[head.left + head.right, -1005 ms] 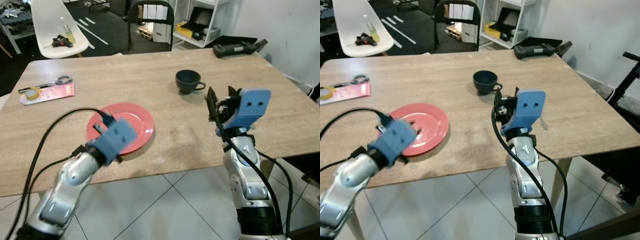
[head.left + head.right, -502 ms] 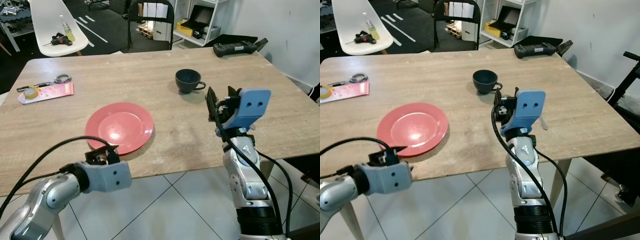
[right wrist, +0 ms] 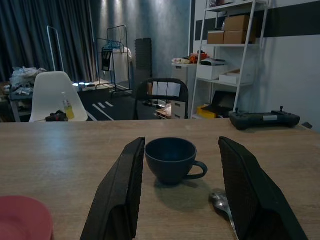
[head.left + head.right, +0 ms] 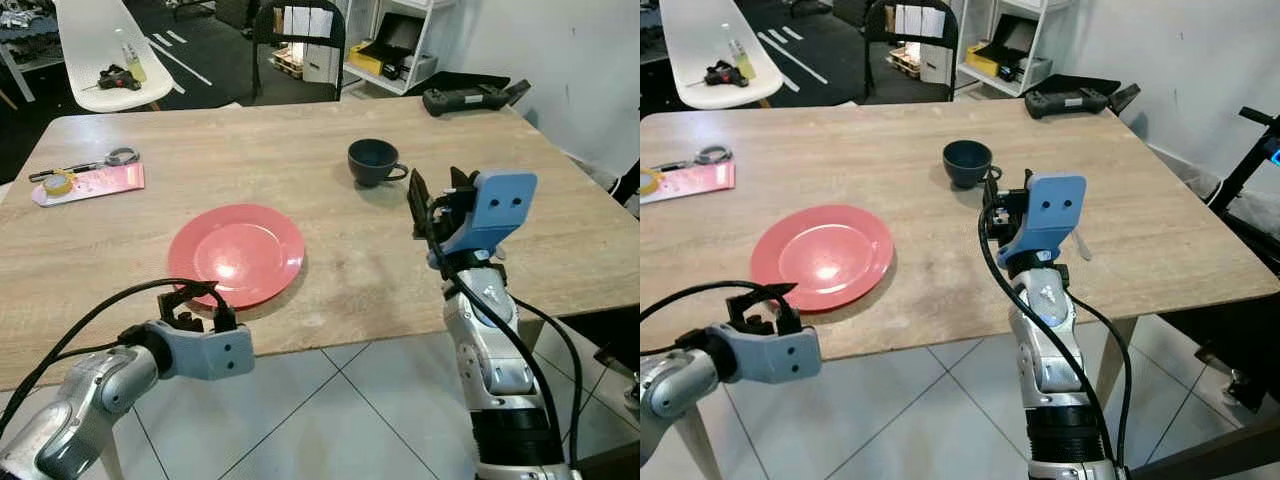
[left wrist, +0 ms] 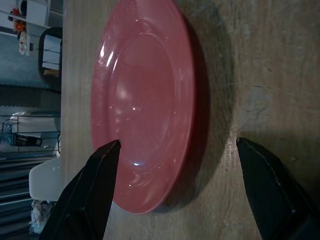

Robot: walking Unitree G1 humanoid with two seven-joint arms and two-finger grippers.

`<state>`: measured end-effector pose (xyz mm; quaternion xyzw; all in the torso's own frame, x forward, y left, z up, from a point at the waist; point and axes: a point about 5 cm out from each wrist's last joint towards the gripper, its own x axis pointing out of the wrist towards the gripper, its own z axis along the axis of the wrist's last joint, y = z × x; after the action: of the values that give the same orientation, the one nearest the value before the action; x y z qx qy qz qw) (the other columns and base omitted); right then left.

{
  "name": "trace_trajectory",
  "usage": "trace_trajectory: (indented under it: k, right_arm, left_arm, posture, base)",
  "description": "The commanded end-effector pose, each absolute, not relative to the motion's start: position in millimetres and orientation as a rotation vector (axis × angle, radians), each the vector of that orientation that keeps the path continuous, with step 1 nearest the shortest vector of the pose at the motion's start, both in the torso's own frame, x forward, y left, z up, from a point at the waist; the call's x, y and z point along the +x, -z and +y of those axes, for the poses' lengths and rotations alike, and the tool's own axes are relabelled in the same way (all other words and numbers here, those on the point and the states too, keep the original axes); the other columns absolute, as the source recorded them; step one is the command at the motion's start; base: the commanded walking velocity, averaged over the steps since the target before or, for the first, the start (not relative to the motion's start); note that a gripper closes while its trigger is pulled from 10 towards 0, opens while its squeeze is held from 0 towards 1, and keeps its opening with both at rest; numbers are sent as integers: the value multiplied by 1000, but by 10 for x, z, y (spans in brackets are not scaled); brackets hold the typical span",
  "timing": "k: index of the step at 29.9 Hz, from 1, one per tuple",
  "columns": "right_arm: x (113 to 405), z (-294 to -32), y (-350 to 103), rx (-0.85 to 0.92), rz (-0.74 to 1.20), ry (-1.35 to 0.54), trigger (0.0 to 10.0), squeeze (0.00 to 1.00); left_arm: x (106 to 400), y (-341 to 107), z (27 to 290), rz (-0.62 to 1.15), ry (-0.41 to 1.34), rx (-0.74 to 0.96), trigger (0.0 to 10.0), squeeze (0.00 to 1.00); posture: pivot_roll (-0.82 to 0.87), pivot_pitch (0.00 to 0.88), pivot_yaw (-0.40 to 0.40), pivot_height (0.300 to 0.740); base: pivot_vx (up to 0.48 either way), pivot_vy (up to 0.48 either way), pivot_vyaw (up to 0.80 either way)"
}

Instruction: Setting the table

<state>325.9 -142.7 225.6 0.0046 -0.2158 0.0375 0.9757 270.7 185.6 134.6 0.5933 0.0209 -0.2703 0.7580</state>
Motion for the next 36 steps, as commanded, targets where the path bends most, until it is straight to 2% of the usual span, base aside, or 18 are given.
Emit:
trace_trajectory:
  k: [1,2,3,4,5,6,7,9,10,11,24,36]
  right_arm:
    - [3253,-1427,-2243,16,-424,-81,10000,0]
    - [3254,-1426,-2245,17,-424,-81,10000,0]
    - [3254,-1426,-2245,17,-424,-81,10000,0]
    - [3257,-1424,-2249,17,-424,-82,10000,0]
    - [3258,-1423,-2251,18,-424,-83,10000,0]
    - [3260,-1422,-2253,18,-424,-84,10000,0]
    - [3263,-1420,-2257,18,-424,-86,10000,0]
    - [3267,-1417,-2262,17,-423,-88,10000,0]
    - [3266,-1411,-2262,16,-422,-91,10000,0]
    - [3265,-1409,-2262,17,-421,-92,10000,0]
    - [3251,-1435,-2257,14,-418,-82,10000,0]
    - [3285,-1395,-2271,18,-420,-98,10000,0]
  left_arm:
    - [2654,-954,1985,227,622,1328,10000,0]
    - [2692,-929,2006,227,603,1353,8157,0]
    - [2692,-929,2006,227,603,1353,8157,0]
    - [2727,-901,2026,227,596,1383,5882,0]
    - [2746,-883,2038,229,597,1401,4745,0]
    - [2776,-864,2048,232,590,1408,4863,0]
    - [2817,-842,2054,233,588,1414,3922,0]
    - [2861,-820,2057,233,585,1419,3922,0]
    - [2908,-769,2062,244,597,1438,1569,0]
    - [2925,-754,2064,248,597,1441,0,0]
    - [2896,-638,1933,188,663,1437,0,0]
    - [2863,-614,1956,167,645,1434,0,0]
  posture:
    - [94,93,47,740]
    - [93,93,46,740]
    - [93,93,46,740]
    - [92,95,44,740]
    - [92,95,44,740]
    - [91,96,43,740]
    - [90,101,37,740]
    - [89,102,36,740]
    - [87,104,36,740]
    - [87,104,36,740]
    - [79,98,41,740]
    - [90,91,34,740]
  base:
    - [0,0,0]
    - [0,0,0]
    - [0,0,0]
    - [0,0,0]
    - [0,0,0]
    - [0,0,0]
    - [0,0,0]
    - [0,0,0]
    - [0,0,0]
    - [0,0,0]
    - [0,0,0]
    - [0,0,0]
